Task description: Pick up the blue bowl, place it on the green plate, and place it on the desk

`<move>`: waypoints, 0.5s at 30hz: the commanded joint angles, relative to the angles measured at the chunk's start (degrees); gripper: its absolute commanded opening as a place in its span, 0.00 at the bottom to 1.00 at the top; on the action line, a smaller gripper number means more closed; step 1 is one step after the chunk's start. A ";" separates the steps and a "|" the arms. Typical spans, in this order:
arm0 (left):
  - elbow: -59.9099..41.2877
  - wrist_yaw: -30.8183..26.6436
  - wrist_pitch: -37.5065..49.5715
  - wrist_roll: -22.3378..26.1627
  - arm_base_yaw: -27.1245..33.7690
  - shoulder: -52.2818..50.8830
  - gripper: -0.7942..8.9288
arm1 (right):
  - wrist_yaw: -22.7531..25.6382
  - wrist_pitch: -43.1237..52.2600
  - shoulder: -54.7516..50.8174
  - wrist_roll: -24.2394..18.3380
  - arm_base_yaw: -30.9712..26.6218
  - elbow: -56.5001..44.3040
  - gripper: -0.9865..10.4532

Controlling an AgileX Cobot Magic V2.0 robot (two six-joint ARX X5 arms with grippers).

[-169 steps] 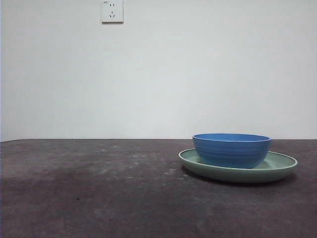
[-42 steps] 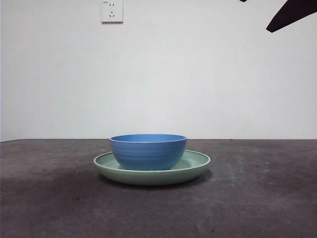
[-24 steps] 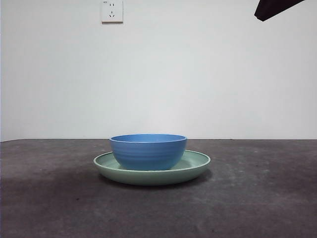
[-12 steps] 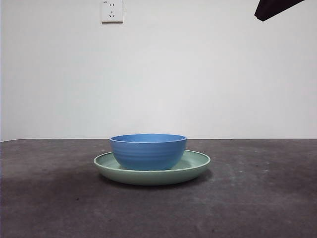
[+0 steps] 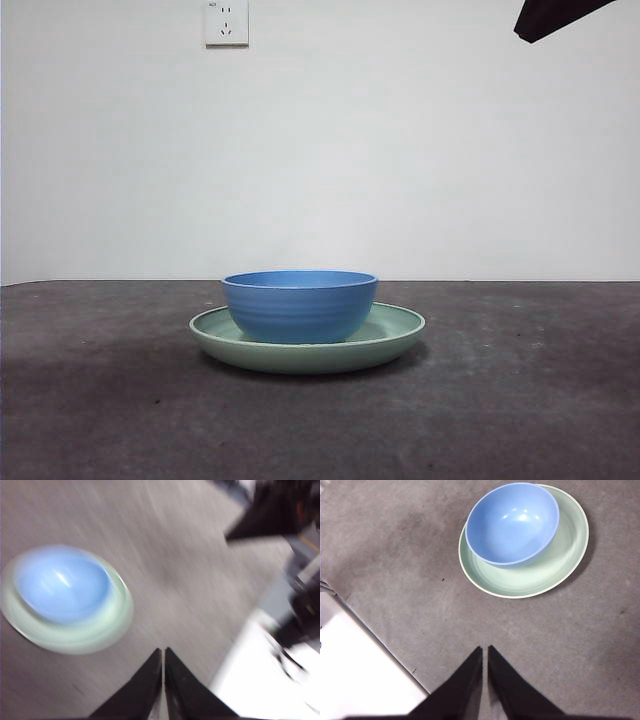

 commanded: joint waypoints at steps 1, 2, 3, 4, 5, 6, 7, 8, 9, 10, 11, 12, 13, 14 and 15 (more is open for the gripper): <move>-0.33 -4.11 6.99 2.93 3.80 -3.26 0.09 | -0.02 0.57 0.44 -0.79 0.50 1.27 0.10; -0.87 -7.08 9.75 3.65 5.57 -4.92 0.09 | -0.02 0.57 0.44 -0.79 0.50 1.27 0.10; -1.66 -10.60 12.68 4.20 7.41 -6.78 0.09 | -0.02 0.57 0.44 -0.79 0.50 1.27 0.10; -2.54 -13.38 15.26 4.42 8.85 -8.26 0.09 | -0.02 0.59 0.44 -0.79 0.50 1.27 0.10; -3.80 -16.61 18.51 4.61 10.49 -10.03 0.09 | -0.02 0.59 0.44 -0.79 0.50 1.27 0.10; -5.29 -19.76 21.70 4.61 12.00 -11.72 0.09 | -0.02 0.57 0.44 -0.79 0.50 1.29 0.10; -6.67 -22.25 24.35 4.61 13.20 -13.07 0.09 | -0.02 0.57 0.44 -0.79 0.50 1.27 0.10; -8.48 -24.98 27.41 4.63 14.49 -14.60 0.09 | -0.02 0.57 0.44 -0.81 0.50 1.27 0.10; -10.43 -27.45 30.14 4.81 15.63 -16.00 0.09 | -0.02 0.59 0.44 -0.79 0.50 1.27 0.10; -12.17 -29.33 32.22 4.85 16.52 -17.16 0.09 | -0.02 0.57 0.44 -0.81 0.50 1.27 0.10; -14.29 -31.08 34.38 5.07 17.44 -18.47 0.09 | -0.02 0.59 0.44 -0.79 0.50 1.27 0.10; -16.39 -32.17 35.98 5.25 18.25 -19.71 0.09 | -0.02 0.57 0.44 -0.79 0.50 1.27 0.10; -18.25 -32.83 37.16 5.27 18.88 -20.76 0.09 | -0.02 0.57 0.44 -0.81 0.50 1.27 0.10; -20.31 -33.38 37.86 5.29 19.50 -21.99 0.09 | -0.02 0.59 0.44 -0.79 0.50 1.27 0.10; -22.21 -33.44 38.29 5.38 20.00 -23.02 0.09 | -0.02 0.59 0.44 -0.81 0.50 1.27 0.10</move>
